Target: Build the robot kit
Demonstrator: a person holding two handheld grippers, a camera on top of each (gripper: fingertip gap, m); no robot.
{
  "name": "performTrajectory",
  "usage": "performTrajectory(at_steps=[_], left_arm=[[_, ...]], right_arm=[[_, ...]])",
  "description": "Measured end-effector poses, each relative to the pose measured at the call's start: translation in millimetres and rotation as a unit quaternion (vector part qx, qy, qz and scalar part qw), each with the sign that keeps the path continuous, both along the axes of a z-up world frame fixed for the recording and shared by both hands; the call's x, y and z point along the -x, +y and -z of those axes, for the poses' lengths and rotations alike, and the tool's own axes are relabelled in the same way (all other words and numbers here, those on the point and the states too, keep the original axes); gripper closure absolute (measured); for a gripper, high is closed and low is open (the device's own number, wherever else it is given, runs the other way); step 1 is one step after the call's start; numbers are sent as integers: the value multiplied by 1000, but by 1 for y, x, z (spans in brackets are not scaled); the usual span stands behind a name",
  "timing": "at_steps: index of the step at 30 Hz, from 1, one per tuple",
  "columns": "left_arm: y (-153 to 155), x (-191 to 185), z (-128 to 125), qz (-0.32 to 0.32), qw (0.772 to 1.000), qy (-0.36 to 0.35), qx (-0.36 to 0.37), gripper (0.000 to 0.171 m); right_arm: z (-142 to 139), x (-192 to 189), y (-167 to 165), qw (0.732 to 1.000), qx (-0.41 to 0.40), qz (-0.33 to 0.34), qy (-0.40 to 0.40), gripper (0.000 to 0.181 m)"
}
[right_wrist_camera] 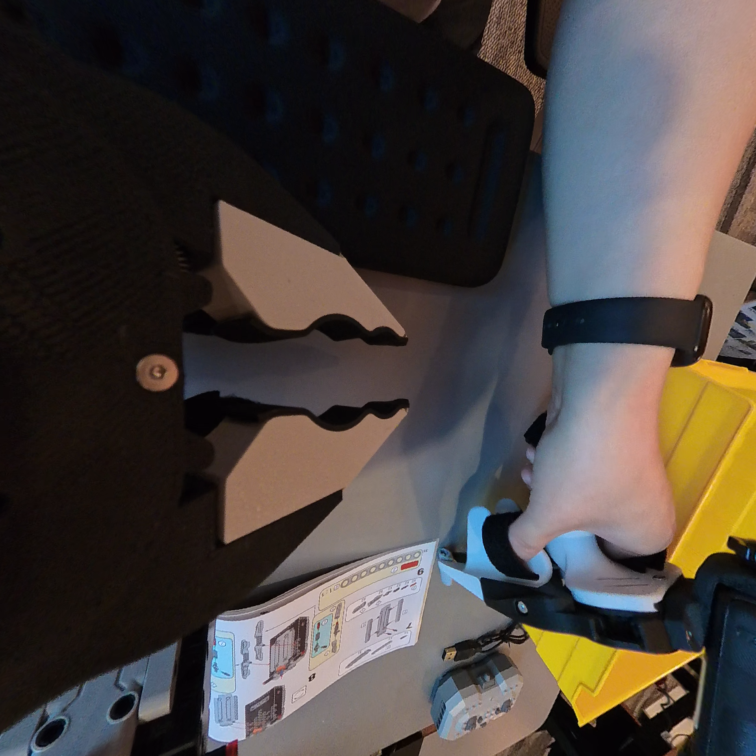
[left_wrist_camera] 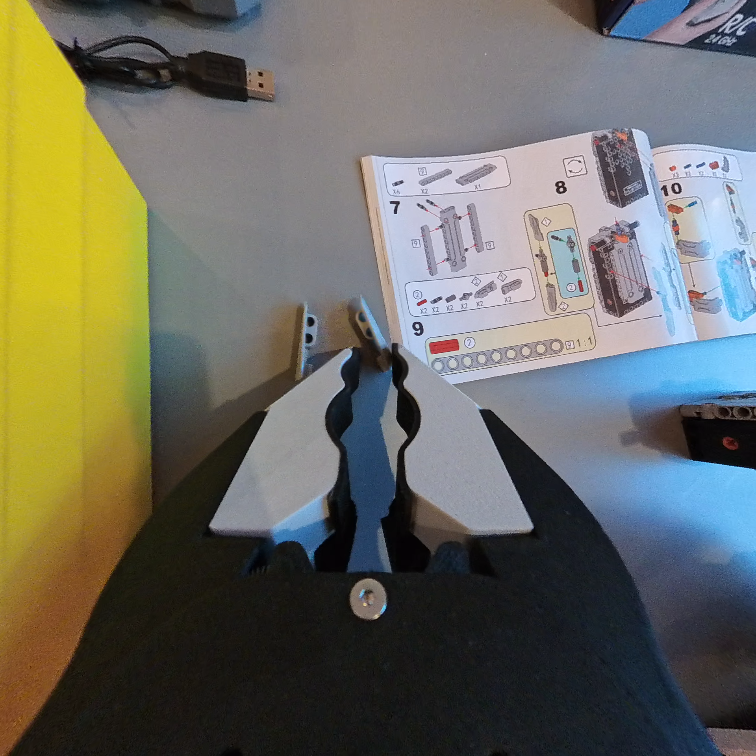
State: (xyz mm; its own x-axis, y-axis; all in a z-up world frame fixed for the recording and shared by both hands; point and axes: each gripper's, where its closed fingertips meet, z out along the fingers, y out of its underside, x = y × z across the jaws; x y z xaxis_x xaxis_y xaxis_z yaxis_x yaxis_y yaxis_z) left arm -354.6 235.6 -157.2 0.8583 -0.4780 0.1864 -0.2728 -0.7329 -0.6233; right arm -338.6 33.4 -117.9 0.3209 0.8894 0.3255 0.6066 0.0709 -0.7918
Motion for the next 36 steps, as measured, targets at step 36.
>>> performTrajectory(at_steps=[36], left_arm=[[-12, 6, -3, 9, 999, 36, -35, 154]], right_arm=[[6, 2, -5, 1000, -8, -14, -23, 155]])
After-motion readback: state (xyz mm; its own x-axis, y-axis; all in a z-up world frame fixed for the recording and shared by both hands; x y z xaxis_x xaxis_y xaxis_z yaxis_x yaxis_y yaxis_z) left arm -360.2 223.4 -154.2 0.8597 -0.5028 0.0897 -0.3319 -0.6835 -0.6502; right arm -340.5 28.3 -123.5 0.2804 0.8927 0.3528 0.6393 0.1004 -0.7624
